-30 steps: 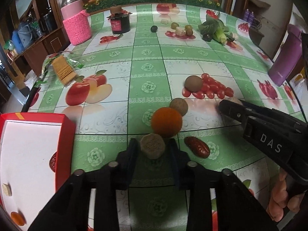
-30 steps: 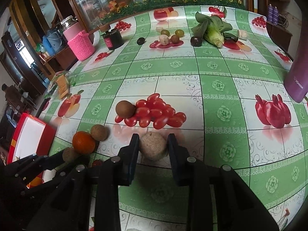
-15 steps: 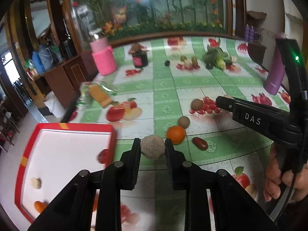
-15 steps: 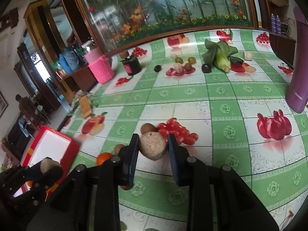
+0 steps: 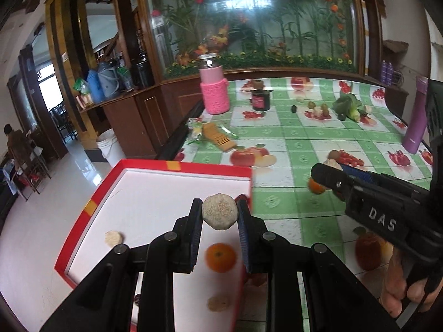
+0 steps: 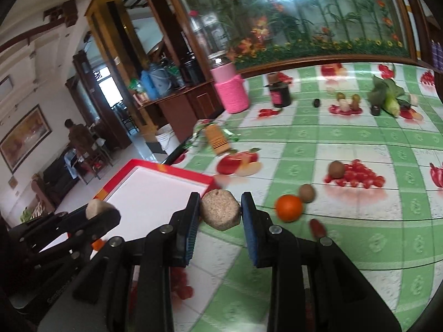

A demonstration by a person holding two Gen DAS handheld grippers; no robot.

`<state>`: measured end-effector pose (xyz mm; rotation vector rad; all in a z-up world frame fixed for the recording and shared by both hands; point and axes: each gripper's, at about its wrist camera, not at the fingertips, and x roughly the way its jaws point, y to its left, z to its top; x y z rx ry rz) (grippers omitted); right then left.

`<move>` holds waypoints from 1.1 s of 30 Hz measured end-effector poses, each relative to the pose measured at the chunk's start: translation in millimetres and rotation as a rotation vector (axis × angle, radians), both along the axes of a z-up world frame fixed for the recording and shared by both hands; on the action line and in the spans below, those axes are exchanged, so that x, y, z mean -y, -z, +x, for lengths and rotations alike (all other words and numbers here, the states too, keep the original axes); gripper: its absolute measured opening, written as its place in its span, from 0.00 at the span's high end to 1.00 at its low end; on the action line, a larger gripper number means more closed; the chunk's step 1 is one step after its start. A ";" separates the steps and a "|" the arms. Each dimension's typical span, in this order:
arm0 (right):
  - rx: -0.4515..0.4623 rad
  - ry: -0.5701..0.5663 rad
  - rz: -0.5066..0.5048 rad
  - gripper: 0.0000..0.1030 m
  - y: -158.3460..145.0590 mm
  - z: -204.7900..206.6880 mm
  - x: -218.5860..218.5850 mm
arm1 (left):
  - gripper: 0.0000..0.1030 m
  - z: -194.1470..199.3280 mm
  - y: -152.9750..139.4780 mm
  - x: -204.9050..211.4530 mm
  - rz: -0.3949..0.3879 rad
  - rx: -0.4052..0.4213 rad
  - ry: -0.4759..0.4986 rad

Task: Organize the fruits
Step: 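Carry both rice items over the white tray while both tools open to drop them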

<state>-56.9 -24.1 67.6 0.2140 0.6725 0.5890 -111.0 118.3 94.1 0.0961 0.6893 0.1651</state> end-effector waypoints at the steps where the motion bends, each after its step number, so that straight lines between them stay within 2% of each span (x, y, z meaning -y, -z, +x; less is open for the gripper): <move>1: -0.004 -0.010 -0.001 0.68 0.9 -1.3 -5.2 | 0.77 -2.0 1.5 -7.7 -0.003 0.001 -0.016; 8: -0.045 -0.086 0.001 0.68 11.6 -7.8 -47.4 | 0.77 -12.9 15.5 -44.5 -0.019 -0.005 -0.106; 18: -0.057 -0.164 -0.069 0.68 22.1 -17.0 -87.5 | 0.77 -20.8 38.8 -87.2 -0.055 -0.046 -0.195; 28: -0.121 -0.186 -0.151 0.68 40.3 -2.1 -115.9 | 0.76 -15.3 53.6 -92.0 -0.052 -0.100 -0.213; 31: -0.115 -0.199 -0.162 0.68 40.9 -2.9 -117.9 | 0.76 -14.9 54.1 -91.4 -0.036 -0.101 -0.219; 33: -0.117 -0.206 -0.163 0.68 40.5 -3.7 -117.2 | 0.71 -14.2 53.9 -92.3 -0.037 -0.107 -0.225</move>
